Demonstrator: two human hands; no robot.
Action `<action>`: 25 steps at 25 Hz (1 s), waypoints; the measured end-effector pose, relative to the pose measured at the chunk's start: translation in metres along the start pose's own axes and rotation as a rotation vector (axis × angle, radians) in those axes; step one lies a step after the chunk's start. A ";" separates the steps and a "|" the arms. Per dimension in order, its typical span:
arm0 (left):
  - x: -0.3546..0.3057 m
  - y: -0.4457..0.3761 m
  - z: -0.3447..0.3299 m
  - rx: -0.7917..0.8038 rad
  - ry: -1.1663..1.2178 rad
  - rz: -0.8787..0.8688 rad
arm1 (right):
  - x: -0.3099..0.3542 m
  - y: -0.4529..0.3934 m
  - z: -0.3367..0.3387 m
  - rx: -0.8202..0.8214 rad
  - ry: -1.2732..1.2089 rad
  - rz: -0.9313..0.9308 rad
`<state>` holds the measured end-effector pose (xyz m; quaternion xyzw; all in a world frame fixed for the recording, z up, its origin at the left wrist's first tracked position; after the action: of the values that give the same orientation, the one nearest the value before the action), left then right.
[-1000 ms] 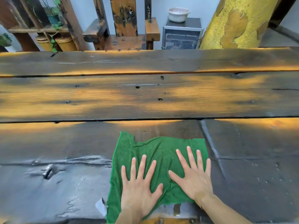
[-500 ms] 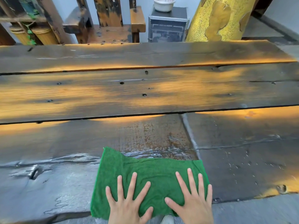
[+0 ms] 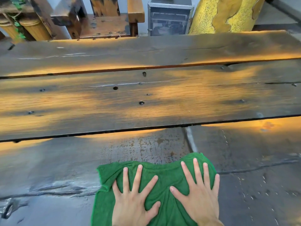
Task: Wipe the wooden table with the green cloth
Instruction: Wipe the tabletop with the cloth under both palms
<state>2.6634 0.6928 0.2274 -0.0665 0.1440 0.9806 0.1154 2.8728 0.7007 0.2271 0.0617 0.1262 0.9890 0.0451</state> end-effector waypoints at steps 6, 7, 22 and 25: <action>0.004 -0.138 0.036 -0.005 0.005 0.105 | -0.013 -0.129 0.034 -0.035 -0.013 -0.087; 0.007 -0.168 0.040 -0.008 0.010 0.131 | -0.014 -0.159 0.041 -0.045 -0.021 -0.090; 0.052 -0.511 0.146 -0.089 -0.054 0.272 | 0.008 -0.528 0.143 -0.111 -0.015 0.034; 0.062 -0.570 0.166 -0.134 -0.044 0.283 | 0.015 -0.585 0.158 -0.123 -0.007 0.062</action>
<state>2.7273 1.2868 0.2227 -0.0315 0.0836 0.9957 -0.0255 2.9225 1.3051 0.2306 0.0661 0.0629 0.9957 0.0188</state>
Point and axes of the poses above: each hand's wrist, its own y-axis away from the middle knuckle, its own z-axis out of the back of the hand, x = y × z, the point moved 10 cm from there along -y, towards the middle knuckle, and after that the axes turned 2 degrees about z, right-handed, at the moved point
